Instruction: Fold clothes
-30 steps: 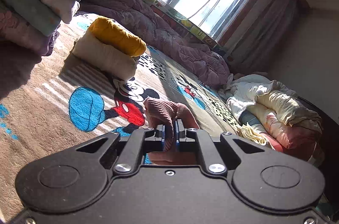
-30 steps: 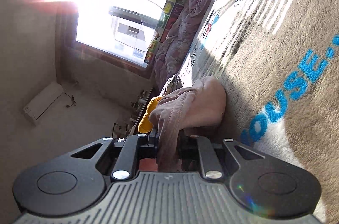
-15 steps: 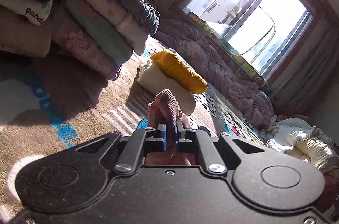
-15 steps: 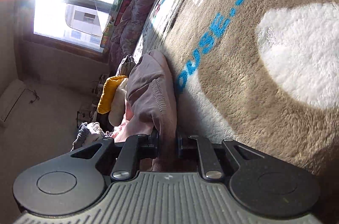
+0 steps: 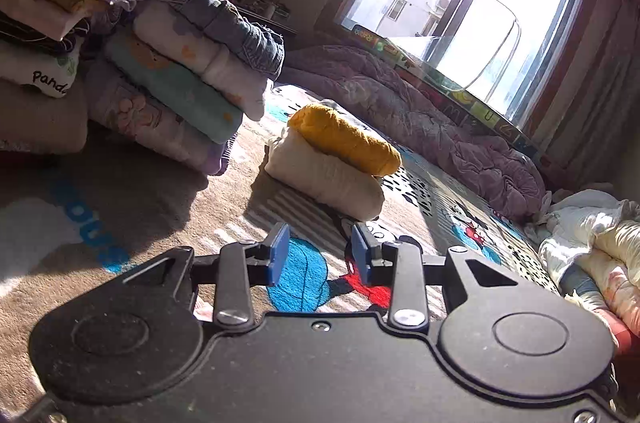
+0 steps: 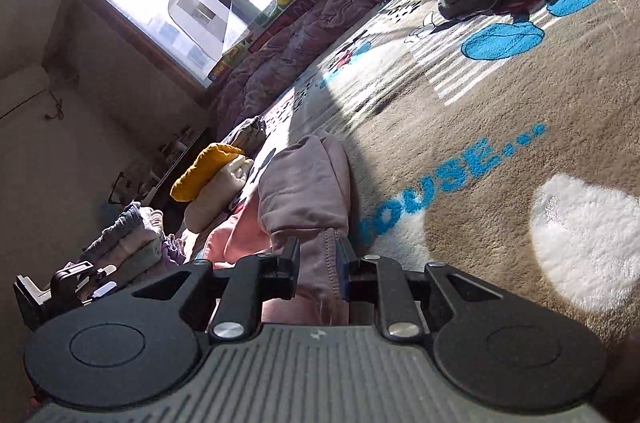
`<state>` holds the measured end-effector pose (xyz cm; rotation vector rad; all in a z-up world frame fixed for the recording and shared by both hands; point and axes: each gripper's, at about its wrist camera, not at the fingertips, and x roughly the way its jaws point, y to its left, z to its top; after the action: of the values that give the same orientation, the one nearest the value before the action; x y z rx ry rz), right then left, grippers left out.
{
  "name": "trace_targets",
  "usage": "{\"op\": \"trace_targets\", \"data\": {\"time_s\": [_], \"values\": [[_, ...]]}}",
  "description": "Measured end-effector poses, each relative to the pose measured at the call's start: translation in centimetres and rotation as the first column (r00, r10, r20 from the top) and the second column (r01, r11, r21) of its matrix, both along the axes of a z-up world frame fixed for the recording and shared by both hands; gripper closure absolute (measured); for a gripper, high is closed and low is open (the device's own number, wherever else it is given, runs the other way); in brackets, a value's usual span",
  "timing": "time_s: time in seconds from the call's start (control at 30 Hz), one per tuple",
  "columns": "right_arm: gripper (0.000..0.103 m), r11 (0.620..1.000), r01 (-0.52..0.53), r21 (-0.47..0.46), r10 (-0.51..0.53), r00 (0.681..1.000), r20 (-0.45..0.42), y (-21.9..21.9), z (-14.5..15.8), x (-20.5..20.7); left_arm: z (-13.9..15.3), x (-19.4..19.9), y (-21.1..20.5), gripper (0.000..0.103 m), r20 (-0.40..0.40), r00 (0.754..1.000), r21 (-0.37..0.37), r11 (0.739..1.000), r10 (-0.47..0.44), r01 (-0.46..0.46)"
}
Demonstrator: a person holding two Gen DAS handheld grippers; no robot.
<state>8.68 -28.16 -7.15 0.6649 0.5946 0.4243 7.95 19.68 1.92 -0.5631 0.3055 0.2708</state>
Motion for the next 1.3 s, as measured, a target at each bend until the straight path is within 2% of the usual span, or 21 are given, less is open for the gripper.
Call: {"op": "trace_targets", "data": {"time_s": [0.1,0.17,0.23,0.27,0.4,0.5,0.6,0.8,0.9,0.97,1.03,1.17,1.3], "values": [[0.079,0.991,-0.048,-0.126,0.051,0.998,0.022,1.9,1.7,2.7,-0.9,2.0,-3.1,0.048,-0.012,0.985,-0.021,0.984,-0.175,0.174],[0.068,0.976,-0.093,-0.197,0.099,0.995,0.024,3.5,2.9,5.2,-1.3,3.0,-4.9,0.047,-0.027,0.969,0.002,0.970,-0.245,0.245],[0.058,0.956,-0.134,-0.262,0.146,0.989,0.028,4.8,3.7,7.0,-1.8,3.7,-6.1,0.047,-0.053,0.960,0.010,0.961,-0.276,0.277],[0.057,0.941,-0.152,-0.303,0.169,0.985,0.031,5.7,4.0,8.1,-2.2,4.1,-6.4,0.047,-0.064,0.952,0.005,0.954,-0.299,0.300],[0.057,0.872,-0.218,-0.439,0.240,0.971,-0.006,8.6,4.3,12.6,-3.4,5.2,-7.1,0.047,-0.099,0.943,-0.009,0.948,-0.317,0.318],[0.057,0.839,-0.249,-0.483,0.261,0.964,-0.044,10.1,3.6,15.9,-4.0,5.6,-6.9,0.047,-0.107,0.941,-0.027,0.947,-0.322,0.321],[0.057,0.827,-0.267,-0.494,0.267,0.961,-0.073,11.2,2.6,18.6,-4.3,6.1,-6.4,0.047,-0.109,0.943,-0.043,0.949,-0.315,0.312],[0.058,0.814,-0.294,-0.500,0.283,0.954,-0.100,12.6,1.0,21.4,-4.7,6.4,-5.4,0.047,-0.106,0.937,-0.111,0.941,-0.332,0.321],[0.059,0.825,-0.300,-0.478,0.273,0.954,-0.127,12.8,0.4,22.7,-4.8,6.5,-5.5,0.047,-0.107,0.934,-0.112,0.938,-0.340,0.328],[0.070,0.832,-0.307,-0.463,0.277,0.952,-0.134,12.8,0.2,22.8,-4.8,6.5,-5.6,0.047,-0.108,0.932,-0.112,0.936,-0.345,0.333],[0.098,0.843,-0.310,-0.440,0.277,0.951,-0.139,12.6,0.2,22.8,-4.8,6.5,-5.7,0.047,-0.109,0.931,-0.112,0.935,-0.349,0.338],[0.098,0.870,-0.272,-0.411,0.261,0.962,-0.083,11.6,1.4,21.7,-4.9,6.3,-5.7,0.047,-0.112,0.930,-0.113,0.935,-0.349,0.337],[0.098,0.911,-0.194,-0.365,0.202,0.979,-0.017,8.8,3.4,19.8,-4.8,6.1,-5.5,0.047,-0.110,0.931,-0.114,0.935,-0.349,0.337]]}}
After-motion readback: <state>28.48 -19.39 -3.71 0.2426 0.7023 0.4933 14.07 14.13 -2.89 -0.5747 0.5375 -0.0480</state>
